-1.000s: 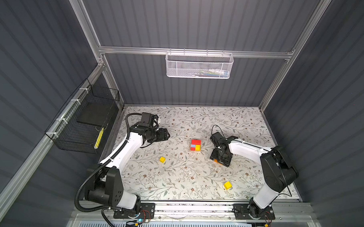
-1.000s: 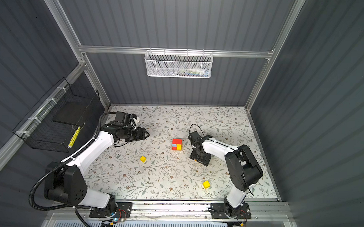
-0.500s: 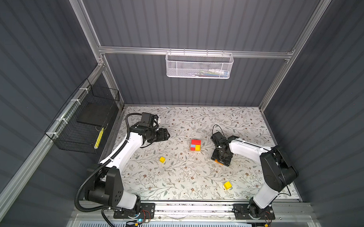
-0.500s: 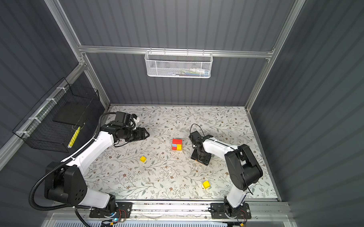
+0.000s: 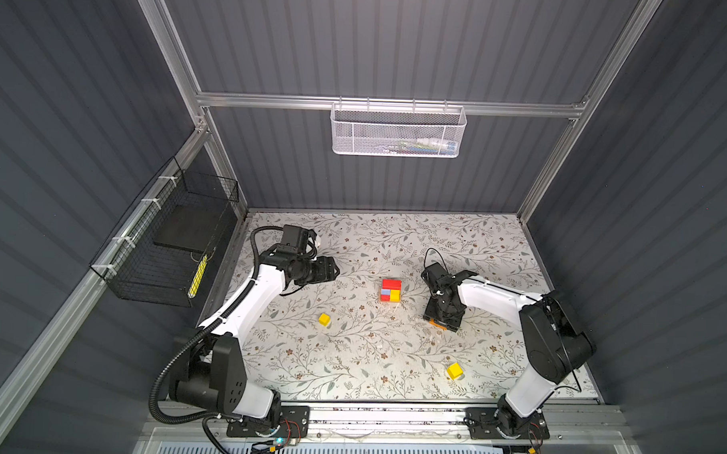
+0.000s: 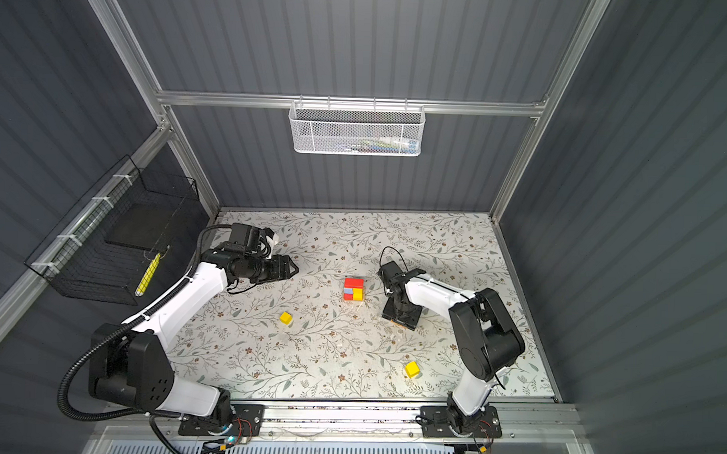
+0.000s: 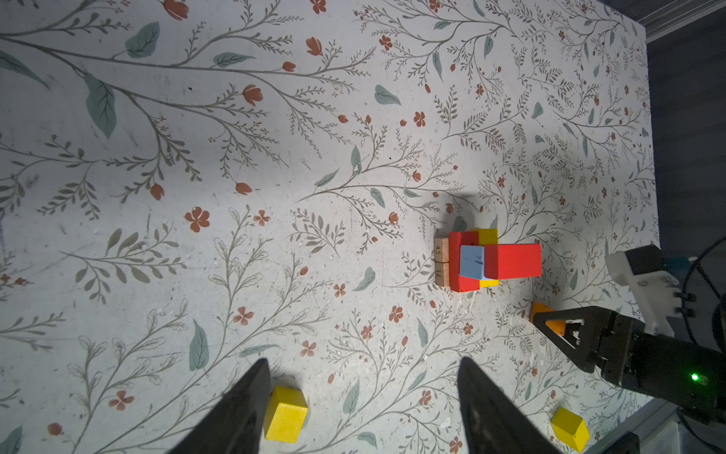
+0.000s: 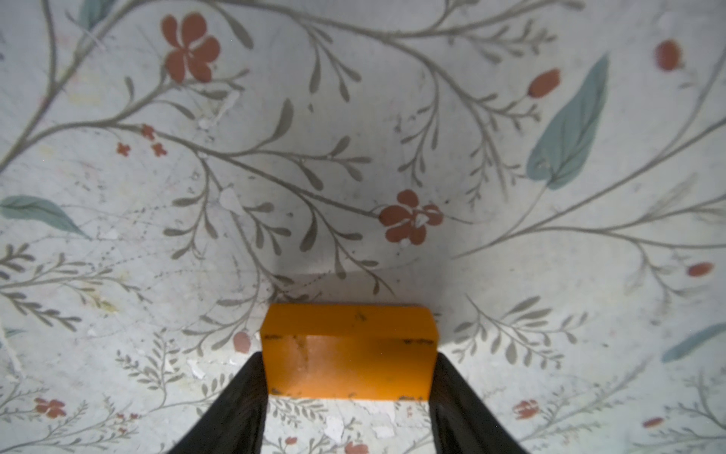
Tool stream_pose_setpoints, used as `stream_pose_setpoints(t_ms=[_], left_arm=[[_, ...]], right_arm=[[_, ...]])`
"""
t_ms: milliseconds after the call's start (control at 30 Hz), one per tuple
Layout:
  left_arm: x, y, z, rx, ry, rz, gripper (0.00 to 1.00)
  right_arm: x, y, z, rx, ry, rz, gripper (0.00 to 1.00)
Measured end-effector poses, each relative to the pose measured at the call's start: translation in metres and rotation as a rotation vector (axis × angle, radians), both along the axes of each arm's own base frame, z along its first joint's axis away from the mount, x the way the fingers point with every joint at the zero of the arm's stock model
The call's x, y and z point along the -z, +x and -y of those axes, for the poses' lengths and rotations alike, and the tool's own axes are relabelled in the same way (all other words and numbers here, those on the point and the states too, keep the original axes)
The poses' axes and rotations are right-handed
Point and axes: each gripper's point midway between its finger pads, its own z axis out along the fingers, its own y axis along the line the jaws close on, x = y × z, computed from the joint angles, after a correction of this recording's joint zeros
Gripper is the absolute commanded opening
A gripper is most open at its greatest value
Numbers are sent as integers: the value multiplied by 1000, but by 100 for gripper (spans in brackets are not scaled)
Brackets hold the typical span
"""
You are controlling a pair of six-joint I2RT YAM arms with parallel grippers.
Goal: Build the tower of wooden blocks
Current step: 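Lift the orange bar and carry it toward the stack with the right gripper, then lower the orange bar onto the stack top with the right gripper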
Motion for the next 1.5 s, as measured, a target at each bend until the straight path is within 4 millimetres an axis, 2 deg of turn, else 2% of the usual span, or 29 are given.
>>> stream_pose_setpoints(t_ms=[133, 400, 567, 867, 1067, 1267, 1500], left_arm=[[0, 0, 0, 0, 0, 0, 75], [0, 0, 0, 0, 0, 0, 75], [0, 0, 0, 0, 0, 0, 75], [0, 0, 0, 2, 2, 0, 75], [0, 0, 0, 2, 2, 0, 75], [0, 0, 0, 2, 2, 0, 75], [0, 0, 0, 2, 2, 0, 75]], right_arm=[[-23, 15, -8, -43, 6, 30, 49], [-88, 51, -27, -136, 22, 132, 47], [-110, 72, -50, -204, 21, 162, 47], [-101, 91, -102, -330, 12, 133, 46], [-100, 93, -129, -374, 43, 137, 46], [-94, 88, -141, -396, 41, 126, 46], [-90, 85, -145, -399, 36, 117, 46]])
